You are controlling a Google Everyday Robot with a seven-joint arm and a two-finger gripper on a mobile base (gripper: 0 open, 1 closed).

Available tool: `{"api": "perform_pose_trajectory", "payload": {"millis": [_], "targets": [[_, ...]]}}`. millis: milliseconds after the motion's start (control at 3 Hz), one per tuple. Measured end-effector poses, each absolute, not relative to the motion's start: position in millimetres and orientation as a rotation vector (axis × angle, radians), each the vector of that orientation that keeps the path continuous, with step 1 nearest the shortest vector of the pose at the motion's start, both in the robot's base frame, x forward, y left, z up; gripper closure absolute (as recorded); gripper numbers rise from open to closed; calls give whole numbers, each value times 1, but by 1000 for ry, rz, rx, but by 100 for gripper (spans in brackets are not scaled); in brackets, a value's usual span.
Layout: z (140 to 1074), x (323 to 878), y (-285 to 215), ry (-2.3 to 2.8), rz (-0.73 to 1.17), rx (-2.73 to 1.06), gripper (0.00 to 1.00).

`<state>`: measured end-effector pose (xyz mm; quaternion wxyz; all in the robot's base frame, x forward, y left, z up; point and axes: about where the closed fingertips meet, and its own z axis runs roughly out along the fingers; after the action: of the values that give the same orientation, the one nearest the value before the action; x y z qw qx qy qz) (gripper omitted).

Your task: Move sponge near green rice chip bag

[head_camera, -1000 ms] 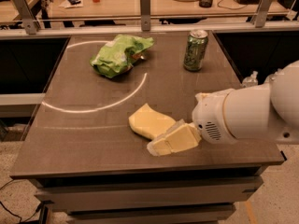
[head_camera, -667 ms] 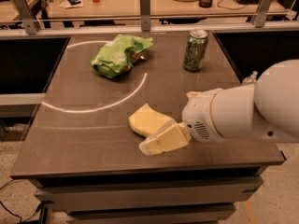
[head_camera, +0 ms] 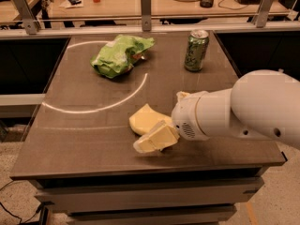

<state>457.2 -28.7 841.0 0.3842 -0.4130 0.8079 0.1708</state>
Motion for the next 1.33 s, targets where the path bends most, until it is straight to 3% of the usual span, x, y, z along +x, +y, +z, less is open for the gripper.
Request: {"api": "perform_pose_trajectory", "payload": {"millis": [333,667,1333], "targets": [[834,455,-31,2064,437,-1064,0],[827,452,-32,2071,439,-1080,16],[825,451,-31,2062,436,-1110,64]]}}
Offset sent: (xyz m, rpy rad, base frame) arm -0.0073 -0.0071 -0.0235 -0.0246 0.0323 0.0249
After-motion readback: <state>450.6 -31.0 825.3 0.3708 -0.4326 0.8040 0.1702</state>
